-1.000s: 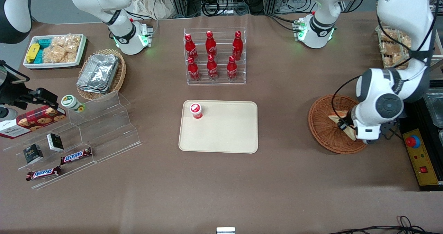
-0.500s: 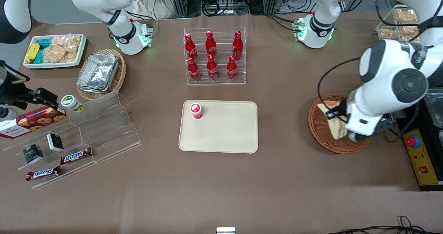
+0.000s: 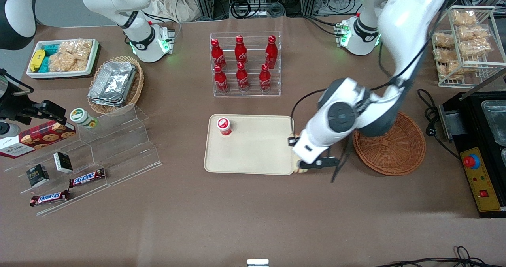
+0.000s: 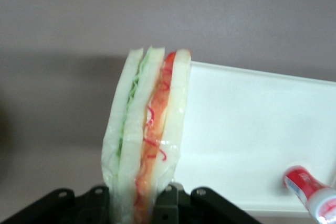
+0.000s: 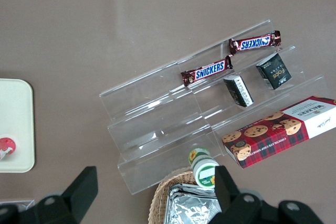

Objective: Place sandwich from basket to tray
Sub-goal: 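Carry the sandwich with the left gripper over the cream tray, then lower the sandwich onto the tray and open the left gripper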

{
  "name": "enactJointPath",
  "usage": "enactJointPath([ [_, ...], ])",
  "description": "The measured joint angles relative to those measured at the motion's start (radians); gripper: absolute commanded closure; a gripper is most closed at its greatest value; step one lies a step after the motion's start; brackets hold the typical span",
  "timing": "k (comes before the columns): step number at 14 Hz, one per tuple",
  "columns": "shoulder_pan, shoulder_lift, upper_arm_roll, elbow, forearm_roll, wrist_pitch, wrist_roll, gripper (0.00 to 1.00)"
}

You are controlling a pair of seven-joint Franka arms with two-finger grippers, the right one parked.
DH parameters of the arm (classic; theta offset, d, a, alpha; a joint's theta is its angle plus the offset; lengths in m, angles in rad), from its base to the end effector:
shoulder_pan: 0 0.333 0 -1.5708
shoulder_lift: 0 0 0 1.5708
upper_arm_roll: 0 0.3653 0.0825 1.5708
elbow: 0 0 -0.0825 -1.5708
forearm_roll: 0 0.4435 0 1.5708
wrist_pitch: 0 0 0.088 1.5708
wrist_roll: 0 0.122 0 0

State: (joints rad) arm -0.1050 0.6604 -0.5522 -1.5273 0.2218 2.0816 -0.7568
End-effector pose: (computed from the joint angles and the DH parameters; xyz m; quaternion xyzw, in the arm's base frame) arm 0.6634 -0.4066 0.3080 0.9968 0.0420 -0.0458 0.0501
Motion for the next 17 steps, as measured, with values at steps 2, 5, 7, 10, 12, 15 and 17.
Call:
enactJointPath([
  [2, -0.050, 0.079, -0.002, 0.014, 0.052, 0.014, -0.042, 0.97],
  [5, -0.095, 0.127, -0.002, 0.027, 0.088, 0.014, -0.075, 0.42],
  [7, -0.097, 0.137, -0.001, 0.029, 0.091, 0.013, -0.094, 0.00],
  [10, -0.091, 0.140, 0.001, 0.040, 0.091, 0.011, -0.101, 0.00],
  [12, -0.087, 0.133, 0.001, 0.059, 0.092, 0.008, -0.104, 0.00],
  [15, -0.085, 0.060, 0.010, 0.095, 0.101, -0.103, -0.105, 0.00],
  [17, -0.084, -0.043, 0.053, 0.099, 0.086, -0.206, -0.106, 0.00],
])
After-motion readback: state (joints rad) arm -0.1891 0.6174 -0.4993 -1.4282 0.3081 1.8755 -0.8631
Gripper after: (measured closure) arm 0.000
